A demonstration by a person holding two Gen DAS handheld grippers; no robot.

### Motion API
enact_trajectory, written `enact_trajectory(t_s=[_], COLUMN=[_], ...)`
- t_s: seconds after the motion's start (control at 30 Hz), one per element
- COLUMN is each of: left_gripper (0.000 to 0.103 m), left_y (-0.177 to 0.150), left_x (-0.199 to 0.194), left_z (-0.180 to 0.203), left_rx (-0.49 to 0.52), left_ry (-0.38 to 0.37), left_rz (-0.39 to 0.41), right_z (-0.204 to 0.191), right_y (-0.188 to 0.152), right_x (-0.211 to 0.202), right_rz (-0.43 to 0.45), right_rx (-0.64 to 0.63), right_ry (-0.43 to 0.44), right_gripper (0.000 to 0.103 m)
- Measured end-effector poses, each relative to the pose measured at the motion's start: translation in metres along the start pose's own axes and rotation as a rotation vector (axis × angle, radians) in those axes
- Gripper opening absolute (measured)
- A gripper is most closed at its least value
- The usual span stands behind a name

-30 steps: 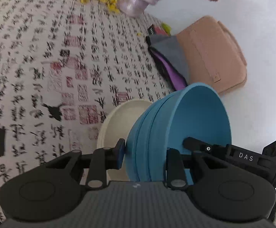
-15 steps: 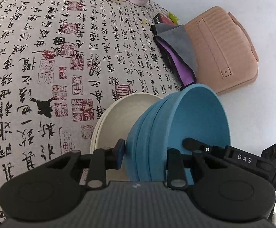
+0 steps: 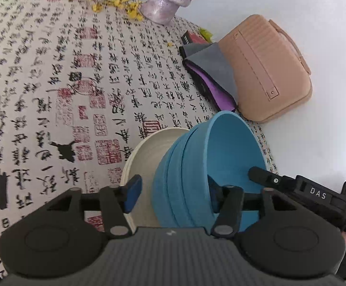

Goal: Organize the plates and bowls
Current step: 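Lower the bowls onto the cream plate stack and open both grippers, then withdraw both grippers from the stacked bowls and plates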

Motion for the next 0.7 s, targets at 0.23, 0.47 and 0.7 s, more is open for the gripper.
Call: enact_trajectory(t_s=[0.23, 0.47, 0.7], left_gripper=[0.078, 0.092, 0.102], left_y=[-0.005, -0.035, -0.099], left_x=[-0.054, -0.139, -0.224], left_z=[0.005, -0.008, -0.047], left_rx=[0.105, 0.239, 0.325], left_ry=[0.028, 0.131, 0.352], left_rz=[0.132, 0.375, 0.626], right_z=[-0.020, -0.052, -0.098], right_y=[-0.004, -0.019, -0.077], right_x=[-0.032, -0.092, -0.145], right_rz=[0.106, 0.353, 0.562], right_rx=[-0.142, -0.345, -0.527], right_ry=[-0.047, -0.075, 0.053], right_gripper=[0.078, 0.084, 0.097])
Point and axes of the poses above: each gripper's, at about its wrist camera, not at the fingertips, and x roughly the way its jaws point, z to its right, y to its top, the point moved 7 cm from there along x, roughly the way its jaws point, and after that the axes turned 8 degrees about z, right-handed, at the moved point
